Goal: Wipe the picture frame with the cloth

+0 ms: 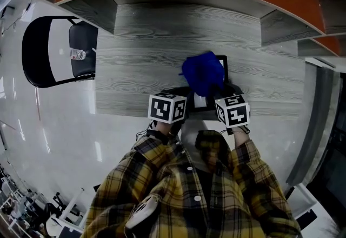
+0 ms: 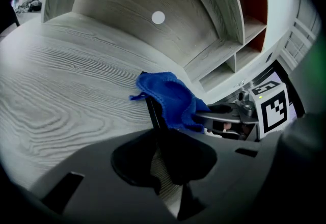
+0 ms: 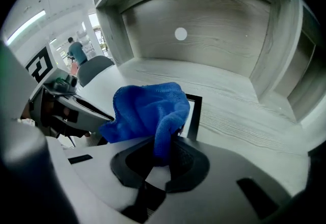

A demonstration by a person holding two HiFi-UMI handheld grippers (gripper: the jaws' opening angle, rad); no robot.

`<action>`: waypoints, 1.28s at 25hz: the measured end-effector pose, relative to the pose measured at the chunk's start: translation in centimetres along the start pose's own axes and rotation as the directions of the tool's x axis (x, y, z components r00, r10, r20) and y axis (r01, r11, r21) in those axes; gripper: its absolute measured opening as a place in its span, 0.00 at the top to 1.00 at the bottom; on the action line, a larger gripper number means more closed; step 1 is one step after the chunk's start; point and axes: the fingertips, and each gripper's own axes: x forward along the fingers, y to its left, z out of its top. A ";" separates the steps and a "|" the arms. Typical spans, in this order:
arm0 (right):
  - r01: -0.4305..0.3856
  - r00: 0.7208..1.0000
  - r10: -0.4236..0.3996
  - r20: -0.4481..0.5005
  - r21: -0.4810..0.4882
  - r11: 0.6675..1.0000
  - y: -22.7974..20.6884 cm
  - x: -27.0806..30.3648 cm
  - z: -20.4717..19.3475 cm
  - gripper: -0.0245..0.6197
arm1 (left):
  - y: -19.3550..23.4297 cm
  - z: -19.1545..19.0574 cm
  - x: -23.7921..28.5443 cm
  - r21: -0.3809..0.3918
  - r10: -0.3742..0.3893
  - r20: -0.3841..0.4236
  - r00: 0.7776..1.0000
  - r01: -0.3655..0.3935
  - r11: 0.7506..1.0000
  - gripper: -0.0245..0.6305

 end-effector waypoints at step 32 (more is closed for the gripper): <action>-0.374 0.927 0.313 0.205 0.514 0.772 7.0 -4.6 -0.3 0.90 | -0.3 0.3 -0.2 0.032 -0.017 -0.017 1.000 0.017 0.999 0.84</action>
